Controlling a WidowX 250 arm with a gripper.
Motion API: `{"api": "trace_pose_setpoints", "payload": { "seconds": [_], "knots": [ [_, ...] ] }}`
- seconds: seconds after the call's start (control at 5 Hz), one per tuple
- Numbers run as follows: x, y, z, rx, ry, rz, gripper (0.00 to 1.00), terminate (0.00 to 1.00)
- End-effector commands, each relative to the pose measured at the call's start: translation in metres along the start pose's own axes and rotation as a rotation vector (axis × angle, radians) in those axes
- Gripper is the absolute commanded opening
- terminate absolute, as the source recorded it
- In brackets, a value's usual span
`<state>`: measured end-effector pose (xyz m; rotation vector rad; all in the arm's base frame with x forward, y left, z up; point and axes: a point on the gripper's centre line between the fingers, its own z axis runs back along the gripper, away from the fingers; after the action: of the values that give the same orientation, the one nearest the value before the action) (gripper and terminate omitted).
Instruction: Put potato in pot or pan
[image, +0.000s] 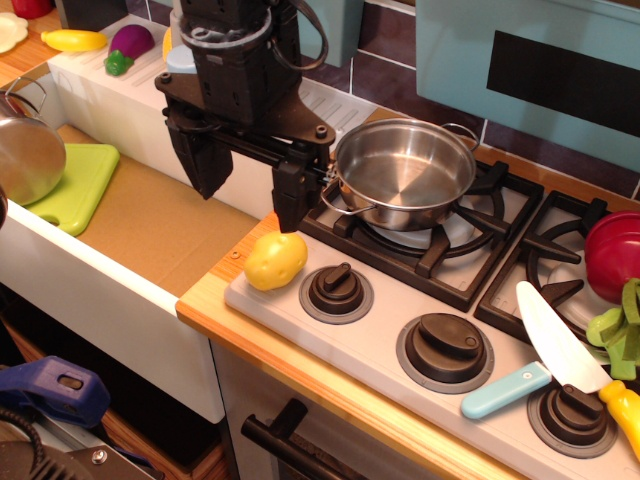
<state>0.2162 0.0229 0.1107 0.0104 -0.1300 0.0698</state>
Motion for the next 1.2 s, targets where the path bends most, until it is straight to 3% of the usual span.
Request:
{"api": "trace_pose_setpoints", "payload": {
  "seconds": [0.0,0.4,1.0],
  "knots": [
    [0.000,0.000,0.000,0.000,0.000,0.000,1.00,0.00],
    [0.005,0.006,-0.022,-0.025,-0.055,0.016,1.00,0.00],
    [0.013,0.014,-0.056,-0.099,-0.090,0.005,1.00,0.00]
  ]
}}
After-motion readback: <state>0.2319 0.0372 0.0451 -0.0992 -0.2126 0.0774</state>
